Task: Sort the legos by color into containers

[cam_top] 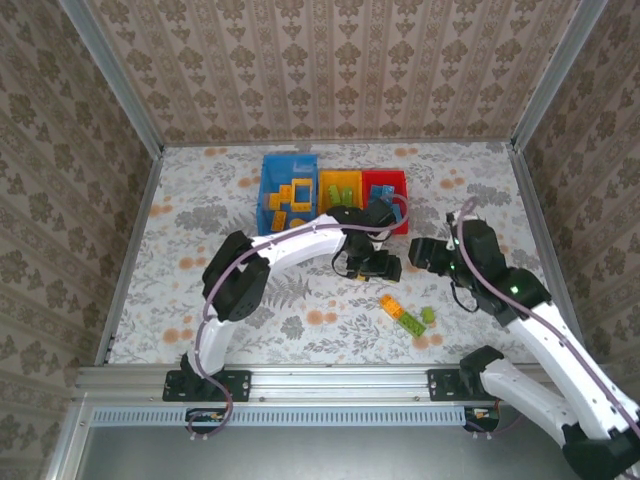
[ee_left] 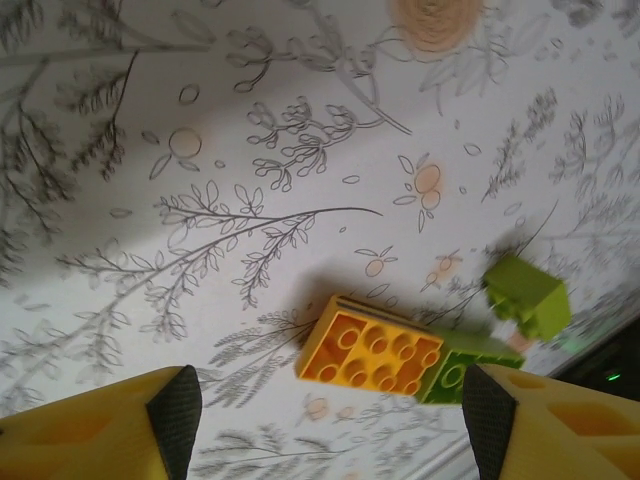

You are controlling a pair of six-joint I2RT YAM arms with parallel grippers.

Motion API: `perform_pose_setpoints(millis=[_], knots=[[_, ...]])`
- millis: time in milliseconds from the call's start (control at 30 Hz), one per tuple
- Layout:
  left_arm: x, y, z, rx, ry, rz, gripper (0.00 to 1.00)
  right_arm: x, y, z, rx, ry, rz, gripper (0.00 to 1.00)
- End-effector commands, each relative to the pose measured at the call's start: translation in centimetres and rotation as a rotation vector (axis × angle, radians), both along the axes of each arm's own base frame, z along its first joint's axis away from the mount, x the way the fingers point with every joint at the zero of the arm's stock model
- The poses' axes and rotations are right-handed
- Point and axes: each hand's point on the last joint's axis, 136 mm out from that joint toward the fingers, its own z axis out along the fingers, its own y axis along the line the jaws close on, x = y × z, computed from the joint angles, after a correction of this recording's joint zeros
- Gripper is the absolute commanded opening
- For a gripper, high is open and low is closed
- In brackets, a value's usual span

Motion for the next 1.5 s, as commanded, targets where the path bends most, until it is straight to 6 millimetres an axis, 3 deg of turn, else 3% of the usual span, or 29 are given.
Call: perform_pose_setpoints(millis=[0,267,667,833,1000,1133,1267,1367,1467], knots=[[-2.0,-0.1,0.1,0.047,0.256,0.2,0.73,-1.4,-1.6,0.8,-0.036,-0.058,-0.019,0.76],[-3.5,-0.8,-1.8,0.117,0.415,0.449,0.78,-2.3,-2.3,3.4,-0.083,-0.139,0.009,0.78],[-5.9,-1.5,-4.7,0.22,0.511,0.68,0.76,-3.0,-2.7,3.8,-0.044,-0.17,-0.012,0.78],[-5.8,-2.2,-5.3,0.221,0.516,0.705,0.66,-3.3,-2.8,3.2,-0.031,-0.157,-0.021,0.78],[-5.6,-2.4,-5.9,0.227,0.516,0.733,0.46,-3.5,-2.9,2.9,-0.027,-0.149,-0.025,0.78],[-5.1,-2.4,-5.7,0.216,0.496,0.737,0.36,-3.5,-2.8,2.9,-0.029,-0.151,-0.02,0.78],[-2.2,-0.4,-3.2,0.19,0.365,0.741,0.33,-3.6,-2.3,2.7,-0.028,-0.145,0.013,0.78],[0.7,3.4,-0.4,0.192,0.212,0.749,0.31,-3.6,-0.8,2.5,0.005,-0.146,0.088,0.78],[3.0,8.0,2.4,0.203,0.068,0.756,0.29,-3.4,2.1,2.4,0.091,-0.157,0.219,0.77]])
